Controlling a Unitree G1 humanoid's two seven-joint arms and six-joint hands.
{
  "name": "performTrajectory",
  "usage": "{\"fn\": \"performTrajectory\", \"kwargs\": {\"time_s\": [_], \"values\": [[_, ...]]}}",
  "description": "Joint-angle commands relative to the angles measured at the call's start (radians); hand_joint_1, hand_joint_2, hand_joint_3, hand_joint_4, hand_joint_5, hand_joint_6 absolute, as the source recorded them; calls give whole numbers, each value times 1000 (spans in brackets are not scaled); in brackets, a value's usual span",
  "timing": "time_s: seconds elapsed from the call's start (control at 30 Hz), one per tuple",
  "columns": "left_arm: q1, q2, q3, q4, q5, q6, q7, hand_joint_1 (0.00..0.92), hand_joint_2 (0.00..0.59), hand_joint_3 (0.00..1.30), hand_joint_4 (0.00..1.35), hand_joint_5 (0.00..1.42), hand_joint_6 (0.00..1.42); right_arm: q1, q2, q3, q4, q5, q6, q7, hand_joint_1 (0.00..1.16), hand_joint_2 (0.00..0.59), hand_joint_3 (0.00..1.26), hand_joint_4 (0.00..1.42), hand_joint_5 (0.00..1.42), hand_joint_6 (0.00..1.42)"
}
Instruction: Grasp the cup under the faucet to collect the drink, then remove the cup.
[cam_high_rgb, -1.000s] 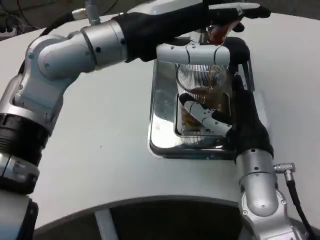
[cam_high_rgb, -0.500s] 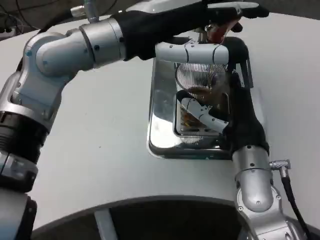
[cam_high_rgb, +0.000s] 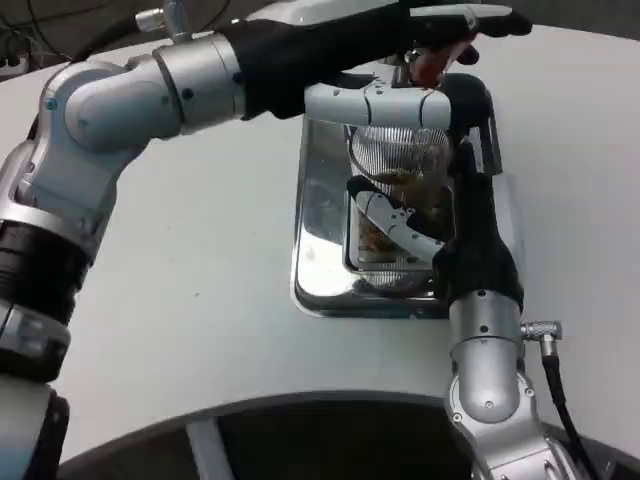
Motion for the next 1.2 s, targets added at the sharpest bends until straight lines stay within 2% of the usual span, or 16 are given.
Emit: {"fn": "performTrajectory", "kwargs": {"time_s": [0.03, 0.47, 0.7, 1.2], "values": [[28, 27, -27, 24, 42, 6, -45, 0, 157, 121, 52, 159, 158, 1, 35, 14, 44, 1, -18, -29, 792, 207, 30, 123, 180, 109], [38, 40, -23, 26, 35, -8, -46, 0, 155, 121, 52, 159, 159, -12, 53, 48, 104, -26, -40, -130, 806, 218, 145, 257, 328, 215], [52, 50, -18, 14, 30, -12, -43, 0, 151, 121, 52, 159, 159, -18, 62, 65, 125, -28, -43, -162, 807, 219, 171, 275, 351, 232], [83, 72, 8, -43, 13, -8, -30, 0, 148, 121, 52, 161, 159, -22, 89, 97, 164, -44, -56, -258, 839, 255, 348, 432, 503, 360]]}}
